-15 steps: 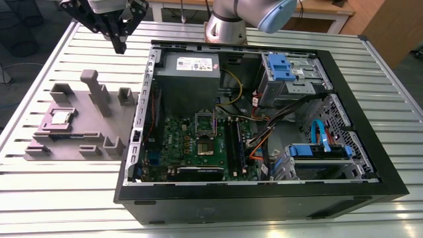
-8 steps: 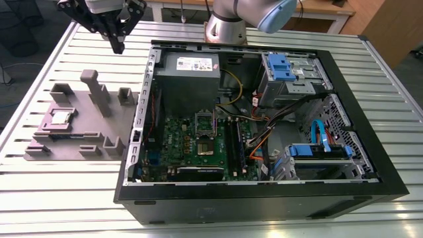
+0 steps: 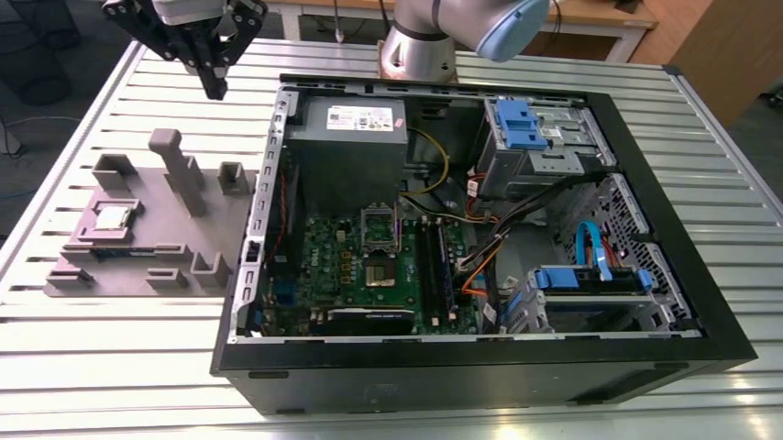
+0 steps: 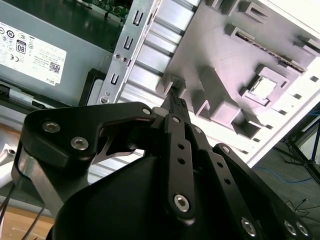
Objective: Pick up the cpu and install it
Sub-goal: 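Reach for the cpu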
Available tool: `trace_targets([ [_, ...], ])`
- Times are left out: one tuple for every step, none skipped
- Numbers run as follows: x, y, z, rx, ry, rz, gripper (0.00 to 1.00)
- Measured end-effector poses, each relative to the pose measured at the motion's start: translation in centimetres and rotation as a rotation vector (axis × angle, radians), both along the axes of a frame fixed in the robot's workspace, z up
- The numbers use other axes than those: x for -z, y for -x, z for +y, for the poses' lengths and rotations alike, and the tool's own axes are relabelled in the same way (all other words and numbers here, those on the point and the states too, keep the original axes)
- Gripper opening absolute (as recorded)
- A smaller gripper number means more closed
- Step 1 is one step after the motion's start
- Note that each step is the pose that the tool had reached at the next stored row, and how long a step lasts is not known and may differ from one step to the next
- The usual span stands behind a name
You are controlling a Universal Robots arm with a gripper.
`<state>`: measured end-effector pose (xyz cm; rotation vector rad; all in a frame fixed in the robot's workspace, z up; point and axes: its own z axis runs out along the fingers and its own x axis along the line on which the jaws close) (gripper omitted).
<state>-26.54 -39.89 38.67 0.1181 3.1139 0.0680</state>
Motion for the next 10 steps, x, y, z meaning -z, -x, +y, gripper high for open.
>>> trace_targets([
  [0.01, 0.04, 0.00, 0.000, -0.0001, 0.0000, 0.10],
  [0.01, 0.08, 0.00, 0.000, -0.0001, 0.0000, 0.10],
  [0.01, 0.11, 0.00, 0.000, -0.0001, 0.0000, 0.10],
  [0.01, 0.15, 0.00, 0.000, 0.0000, 0.0000, 0.10],
  [0.02, 0.19, 0.00, 0.000, -0.0001, 0.0000, 0.10],
  [0.02, 0.22, 0.00, 0.000, -0.0001, 0.0000, 0.10],
  [0.02, 0.26, 0.00, 0.000, -0.0001, 0.0000, 0.10],
  [0.02, 0.29, 0.00, 0.000, 0.0000, 0.0000, 0.10],
  [0.02, 0.32, 0.00, 0.000, -0.0001, 0.0000, 0.10],
  [0.02, 0.36, 0.00, 0.000, -0.0001, 0.0000, 0.10],
])
